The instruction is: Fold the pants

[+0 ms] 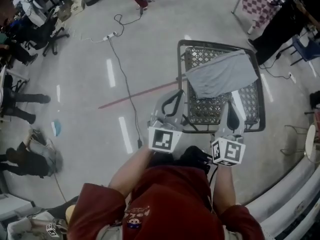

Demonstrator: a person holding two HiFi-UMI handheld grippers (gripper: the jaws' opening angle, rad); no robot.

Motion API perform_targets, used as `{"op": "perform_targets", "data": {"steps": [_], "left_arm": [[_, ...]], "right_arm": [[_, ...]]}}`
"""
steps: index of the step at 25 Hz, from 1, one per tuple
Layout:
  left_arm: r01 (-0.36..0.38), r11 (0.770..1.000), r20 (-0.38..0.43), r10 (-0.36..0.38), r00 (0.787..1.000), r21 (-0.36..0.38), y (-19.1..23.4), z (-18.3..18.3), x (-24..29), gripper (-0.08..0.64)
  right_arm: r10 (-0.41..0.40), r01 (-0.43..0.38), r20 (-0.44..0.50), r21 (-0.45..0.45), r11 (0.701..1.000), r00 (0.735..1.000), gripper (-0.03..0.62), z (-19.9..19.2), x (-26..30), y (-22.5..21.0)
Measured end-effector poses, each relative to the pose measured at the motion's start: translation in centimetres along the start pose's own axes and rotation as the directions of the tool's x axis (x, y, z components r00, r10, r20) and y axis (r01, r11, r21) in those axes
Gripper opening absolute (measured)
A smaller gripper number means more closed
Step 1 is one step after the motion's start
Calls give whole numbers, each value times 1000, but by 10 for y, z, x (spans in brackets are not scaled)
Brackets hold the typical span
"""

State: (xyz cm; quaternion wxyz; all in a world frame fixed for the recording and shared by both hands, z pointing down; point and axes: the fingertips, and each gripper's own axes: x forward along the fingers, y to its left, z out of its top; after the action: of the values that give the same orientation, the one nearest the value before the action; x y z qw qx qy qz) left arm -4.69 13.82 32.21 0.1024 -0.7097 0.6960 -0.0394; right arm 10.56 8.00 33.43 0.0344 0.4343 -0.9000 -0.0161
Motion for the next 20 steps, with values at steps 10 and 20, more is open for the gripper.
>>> {"op": "perform_targets", "data": {"steps": [10, 20], "left_arm": [[76, 997, 14, -75, 997, -33, 46, -34, 30, 6], [352, 936, 50, -353, 934, 19, 61, -53, 136, 6]], "right_arm": [[-63, 62, -44, -22, 998, 997, 2, -20, 47, 31], [-269, 270, -56, 28, 962, 962, 2, -28, 121, -3]]}}
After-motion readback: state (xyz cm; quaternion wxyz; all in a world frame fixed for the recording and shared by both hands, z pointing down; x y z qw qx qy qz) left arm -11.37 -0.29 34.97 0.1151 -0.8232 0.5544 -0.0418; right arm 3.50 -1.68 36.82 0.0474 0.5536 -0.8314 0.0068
